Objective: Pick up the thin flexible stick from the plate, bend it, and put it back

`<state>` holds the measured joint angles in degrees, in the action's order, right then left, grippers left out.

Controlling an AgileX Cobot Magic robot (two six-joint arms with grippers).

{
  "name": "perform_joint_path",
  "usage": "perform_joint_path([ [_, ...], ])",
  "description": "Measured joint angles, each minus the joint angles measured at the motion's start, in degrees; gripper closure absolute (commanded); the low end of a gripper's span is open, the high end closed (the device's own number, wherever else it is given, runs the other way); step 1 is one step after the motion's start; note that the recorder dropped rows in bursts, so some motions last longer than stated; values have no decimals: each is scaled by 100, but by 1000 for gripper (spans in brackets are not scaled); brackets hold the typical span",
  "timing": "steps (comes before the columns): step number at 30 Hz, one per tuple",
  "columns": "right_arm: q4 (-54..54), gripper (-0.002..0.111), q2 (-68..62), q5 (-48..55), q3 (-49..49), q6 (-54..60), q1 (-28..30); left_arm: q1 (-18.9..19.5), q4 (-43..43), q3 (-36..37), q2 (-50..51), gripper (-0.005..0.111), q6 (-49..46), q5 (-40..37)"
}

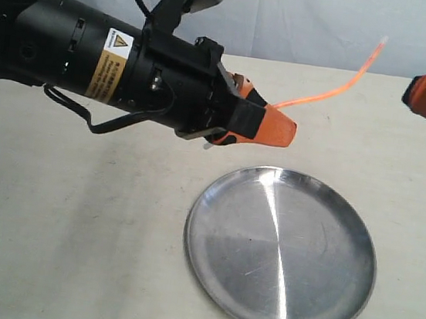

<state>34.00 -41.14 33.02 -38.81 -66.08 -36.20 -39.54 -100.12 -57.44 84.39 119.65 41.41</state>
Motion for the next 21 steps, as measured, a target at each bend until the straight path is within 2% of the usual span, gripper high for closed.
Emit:
perform_joint_path([
  [5,-458,52,-562,-966,0,-142,0,0,0,0,0,107,0,0],
  [11,-455,52,-1558,-1818,0,-555,0,8,-57,36,0,107,10,32],
  [16,-391,55,-1769,-2514,0,-591,0,8,-44,36,0,107,10,210],
  [18,-301,64,-1769,-2528,0,-591,0,8,-33,36,0,107,10,255],
  [19,-285,73,-1769,-2528,0,-591,0,8,-33,36,0,107,10,256],
  [21,-167,105,-1769,-2528,0,-591,0,8,-33,36,0,107,10,296],
])
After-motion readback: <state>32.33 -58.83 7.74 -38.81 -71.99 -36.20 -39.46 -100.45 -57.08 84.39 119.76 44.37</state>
